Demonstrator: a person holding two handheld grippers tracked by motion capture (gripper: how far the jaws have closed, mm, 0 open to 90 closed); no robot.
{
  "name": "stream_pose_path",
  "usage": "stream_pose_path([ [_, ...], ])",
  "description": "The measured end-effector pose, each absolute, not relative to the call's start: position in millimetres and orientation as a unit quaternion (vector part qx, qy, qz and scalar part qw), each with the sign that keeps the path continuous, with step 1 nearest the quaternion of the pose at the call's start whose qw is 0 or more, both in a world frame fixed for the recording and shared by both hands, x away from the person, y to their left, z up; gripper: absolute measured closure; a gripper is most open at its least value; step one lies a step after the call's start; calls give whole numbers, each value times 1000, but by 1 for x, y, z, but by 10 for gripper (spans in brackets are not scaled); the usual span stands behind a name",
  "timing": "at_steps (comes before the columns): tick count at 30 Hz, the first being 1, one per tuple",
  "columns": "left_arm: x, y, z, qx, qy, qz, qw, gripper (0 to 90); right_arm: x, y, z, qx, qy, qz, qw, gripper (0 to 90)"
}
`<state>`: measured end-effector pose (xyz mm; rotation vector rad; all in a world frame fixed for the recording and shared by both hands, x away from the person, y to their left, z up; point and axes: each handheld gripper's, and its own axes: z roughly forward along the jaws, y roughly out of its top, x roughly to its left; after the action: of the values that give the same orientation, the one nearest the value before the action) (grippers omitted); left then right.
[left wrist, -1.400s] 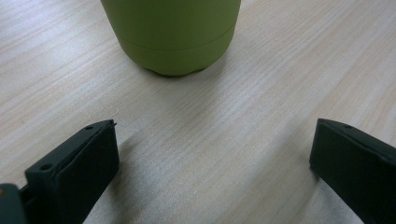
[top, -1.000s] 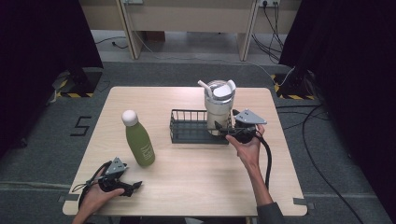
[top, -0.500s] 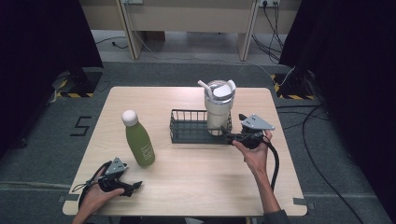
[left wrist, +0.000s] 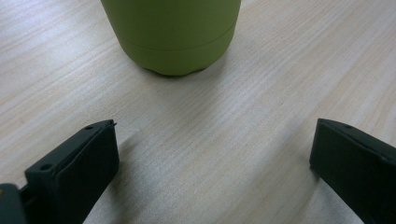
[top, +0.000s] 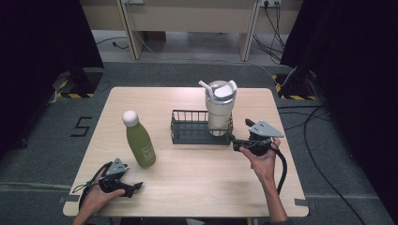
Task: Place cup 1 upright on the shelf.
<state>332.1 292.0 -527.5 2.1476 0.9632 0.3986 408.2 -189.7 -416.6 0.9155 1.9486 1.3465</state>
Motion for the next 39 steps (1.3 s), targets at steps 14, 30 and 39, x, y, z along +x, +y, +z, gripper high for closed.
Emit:
stream_pose_path([
  [14, 332, 292, -527, 837, 375, 155, 368, 6, 397, -195, -421, 351, 728, 512, 292, 151],
  [30, 332, 292, -527, 837, 375, 155, 368, 5, 373, -208, -426, 355, 726, 510, 296, 152],
  [39, 332, 292, -527, 837, 374, 155, 368, 6, 364, -219, -435, 365, 723, 507, 294, 152],
])
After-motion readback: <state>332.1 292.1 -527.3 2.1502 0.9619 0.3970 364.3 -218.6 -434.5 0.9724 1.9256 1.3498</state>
